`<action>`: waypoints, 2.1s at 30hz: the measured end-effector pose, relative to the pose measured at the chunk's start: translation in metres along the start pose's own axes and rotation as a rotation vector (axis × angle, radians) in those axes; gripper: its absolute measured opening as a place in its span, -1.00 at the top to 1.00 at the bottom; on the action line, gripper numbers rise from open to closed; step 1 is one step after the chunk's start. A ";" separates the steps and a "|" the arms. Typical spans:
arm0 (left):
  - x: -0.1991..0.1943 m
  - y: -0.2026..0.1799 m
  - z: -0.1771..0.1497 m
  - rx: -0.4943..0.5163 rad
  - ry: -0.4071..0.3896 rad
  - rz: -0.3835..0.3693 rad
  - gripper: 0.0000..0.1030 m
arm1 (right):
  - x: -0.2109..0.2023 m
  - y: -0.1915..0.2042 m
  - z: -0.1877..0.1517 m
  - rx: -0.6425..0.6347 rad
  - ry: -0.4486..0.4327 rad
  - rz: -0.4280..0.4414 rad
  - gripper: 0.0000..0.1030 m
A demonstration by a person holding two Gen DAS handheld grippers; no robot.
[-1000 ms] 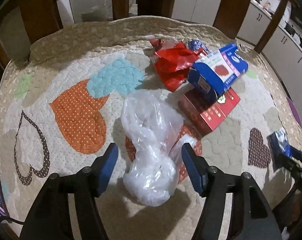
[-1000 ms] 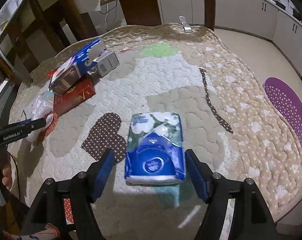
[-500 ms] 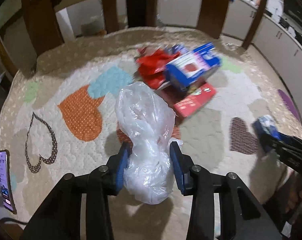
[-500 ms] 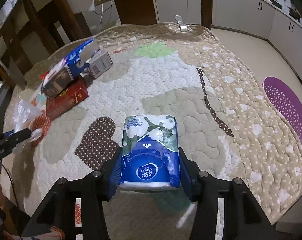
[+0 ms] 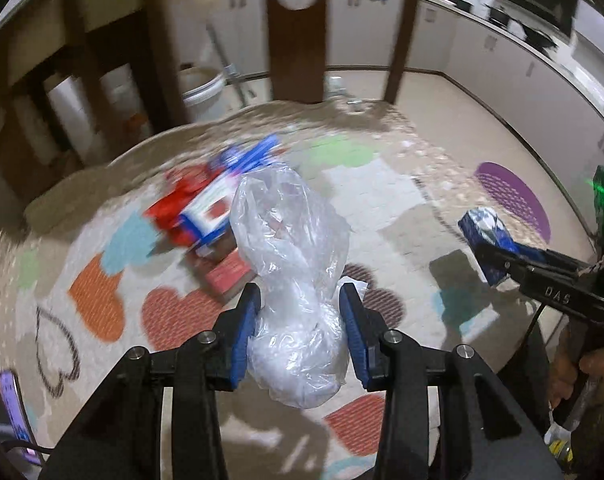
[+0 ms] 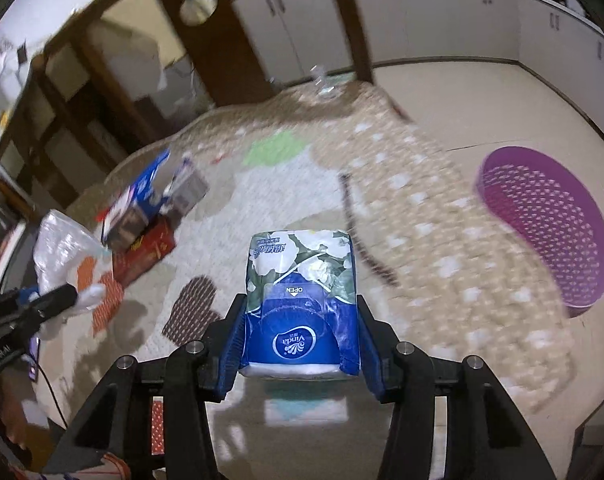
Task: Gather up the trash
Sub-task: 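Carry tissue pack and plastic bag to the wastebasket and release both, then move the left tool back over the remaining red and blue boxes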
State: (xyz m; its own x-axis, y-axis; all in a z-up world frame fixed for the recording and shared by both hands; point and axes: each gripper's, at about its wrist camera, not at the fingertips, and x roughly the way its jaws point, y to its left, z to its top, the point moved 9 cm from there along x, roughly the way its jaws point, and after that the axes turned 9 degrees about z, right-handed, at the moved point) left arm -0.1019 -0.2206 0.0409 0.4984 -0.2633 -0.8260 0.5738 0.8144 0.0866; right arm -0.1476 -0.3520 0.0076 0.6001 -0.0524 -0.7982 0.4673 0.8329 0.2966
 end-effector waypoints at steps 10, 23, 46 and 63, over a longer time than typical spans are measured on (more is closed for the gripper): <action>0.011 -0.121 0.065 0.165 -0.023 -0.132 0.23 | -0.067 -0.100 0.031 0.119 -0.135 -0.109 -0.05; 0.078 -0.282 0.123 0.254 0.074 -0.297 0.23 | -0.095 -0.223 0.053 0.238 -0.188 -0.232 -0.05; 0.082 -0.301 0.133 0.211 0.066 -0.340 -0.32 | -0.081 -0.249 0.054 0.277 -0.194 -0.226 -0.30; 0.029 -0.197 0.083 0.230 -0.033 -0.129 -0.40 | -0.093 -0.172 0.052 0.198 -0.200 -0.205 -0.44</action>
State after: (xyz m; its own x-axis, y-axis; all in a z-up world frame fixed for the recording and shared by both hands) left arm -0.1464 -0.4313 0.0460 0.4304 -0.3768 -0.8202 0.7644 0.6355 0.1092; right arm -0.2498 -0.5188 0.0578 0.5867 -0.3312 -0.7390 0.6968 0.6714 0.2523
